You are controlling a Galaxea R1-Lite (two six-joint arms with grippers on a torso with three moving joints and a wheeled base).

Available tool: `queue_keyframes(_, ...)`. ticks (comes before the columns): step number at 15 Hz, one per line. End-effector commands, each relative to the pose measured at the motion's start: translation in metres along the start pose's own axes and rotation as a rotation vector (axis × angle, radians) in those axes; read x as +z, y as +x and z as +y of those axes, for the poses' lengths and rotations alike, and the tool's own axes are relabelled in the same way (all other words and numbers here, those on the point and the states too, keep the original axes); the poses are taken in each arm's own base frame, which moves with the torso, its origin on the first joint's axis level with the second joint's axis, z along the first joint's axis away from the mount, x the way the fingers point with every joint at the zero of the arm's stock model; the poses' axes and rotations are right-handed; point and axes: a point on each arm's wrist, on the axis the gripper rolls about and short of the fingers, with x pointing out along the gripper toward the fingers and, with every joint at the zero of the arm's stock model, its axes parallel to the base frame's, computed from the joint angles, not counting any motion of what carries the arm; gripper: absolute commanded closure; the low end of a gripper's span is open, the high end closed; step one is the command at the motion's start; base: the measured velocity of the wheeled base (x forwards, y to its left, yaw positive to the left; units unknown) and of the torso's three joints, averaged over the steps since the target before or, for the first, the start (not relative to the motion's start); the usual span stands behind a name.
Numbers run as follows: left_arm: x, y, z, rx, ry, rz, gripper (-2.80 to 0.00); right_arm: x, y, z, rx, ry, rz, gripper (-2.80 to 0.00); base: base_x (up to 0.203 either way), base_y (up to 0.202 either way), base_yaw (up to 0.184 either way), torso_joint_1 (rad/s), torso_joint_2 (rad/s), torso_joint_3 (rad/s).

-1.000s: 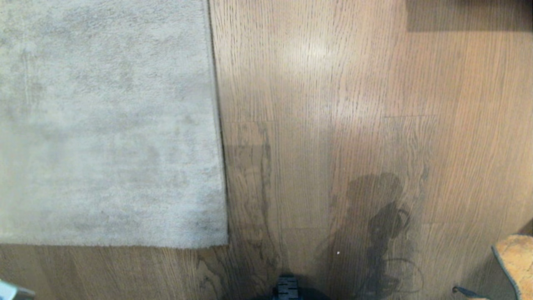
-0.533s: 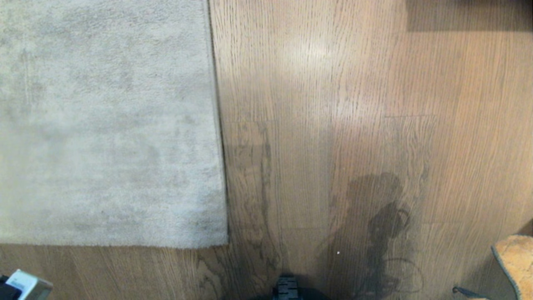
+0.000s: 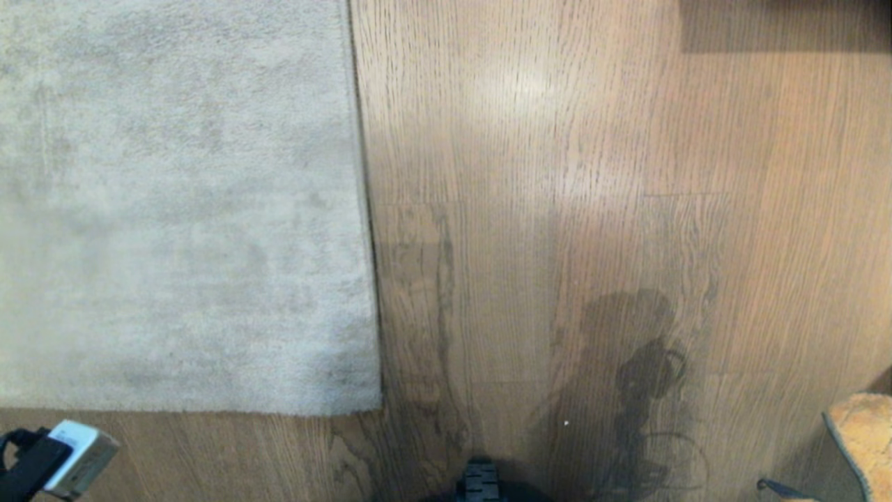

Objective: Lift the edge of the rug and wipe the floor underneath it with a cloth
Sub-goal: Lift up the carpet

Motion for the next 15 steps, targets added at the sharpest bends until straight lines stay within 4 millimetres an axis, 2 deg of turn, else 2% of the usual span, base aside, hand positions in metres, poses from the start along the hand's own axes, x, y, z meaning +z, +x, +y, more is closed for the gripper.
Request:
queue_keyframes(1, 0.004, 0.006, 0.001, -0.001, -0.004, 0.041, 0.0, 0.0, 0.0, 0.0, 0.002, 0.0, 0.001, 0.0, 0.0, 0.0, 0.0, 0.0, 0.0, 0.0)
queue_keyframes(8, 0.022, 0.036, 0.004, -0.002, -0.004, 0.058, 0.0, 0.0, 0.0, 0.0, 0.001, -0.001, 0.001, 0.0, 0.0, 0.0, 0.0, 0.0, 0.0, 0.0)
queue_keyframes(15, 0.03, 0.061, 0.007, -0.001, -0.009, 0.074, 0.0, 0.0, 0.0, 0.0, 0.001, -0.001, 0.001, 0.0, 0.0, 0.0, 0.0, 0.0, 0.0, 0.0)
